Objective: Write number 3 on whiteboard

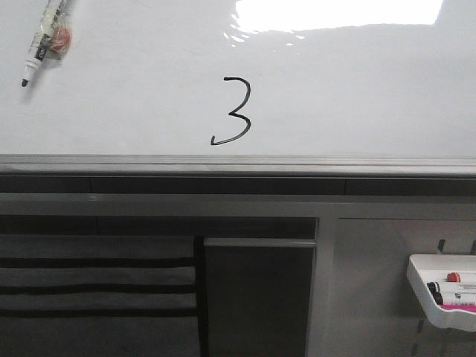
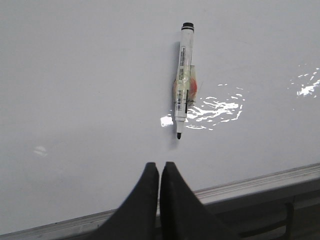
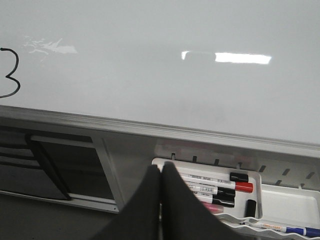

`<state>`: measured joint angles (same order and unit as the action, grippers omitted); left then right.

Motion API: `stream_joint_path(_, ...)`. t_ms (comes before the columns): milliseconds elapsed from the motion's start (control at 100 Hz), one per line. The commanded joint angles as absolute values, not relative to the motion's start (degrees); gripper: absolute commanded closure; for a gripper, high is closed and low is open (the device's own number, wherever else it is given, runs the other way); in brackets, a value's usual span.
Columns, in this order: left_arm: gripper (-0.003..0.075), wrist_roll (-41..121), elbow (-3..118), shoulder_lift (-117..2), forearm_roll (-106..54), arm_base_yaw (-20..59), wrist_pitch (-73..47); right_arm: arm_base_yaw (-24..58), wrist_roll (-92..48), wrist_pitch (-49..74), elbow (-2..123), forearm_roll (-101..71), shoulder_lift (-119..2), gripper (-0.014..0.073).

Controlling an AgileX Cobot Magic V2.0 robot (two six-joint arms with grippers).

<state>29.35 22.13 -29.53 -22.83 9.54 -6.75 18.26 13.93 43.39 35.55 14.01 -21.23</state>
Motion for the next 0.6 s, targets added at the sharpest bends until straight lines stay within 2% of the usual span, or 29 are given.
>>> stream_joint_path(0, 0.0741, 28.6, 21.9, -26.1, -23.6, 10.1, -2.0, 18.1, 13.8, 39.9, 36.9, 15.5, -21.6, 0.0663)
stream_joint_path(220, 0.0741, 28.6, 12.8, -10.7, -23.5, 7.7, -2.0, 18.1, 13.8, 40.2, 36.9, 15.5, -21.6, 0.0663)
stream_joint_path(480, 0.0741, 28.1, 5.2, -0.8, -22.7, 7.1, 1.0, 18.1, 13.8, 40.2, 36.9, 15.5, -21.6, 0.0663)
stream_joint_path(590, 0.0741, 17.4, 4.2, 2.0, -15.0, 6.2, 1.3, 18.1, 13.8, 40.2, 36.9, 15.5, -21.6, 0.0663)
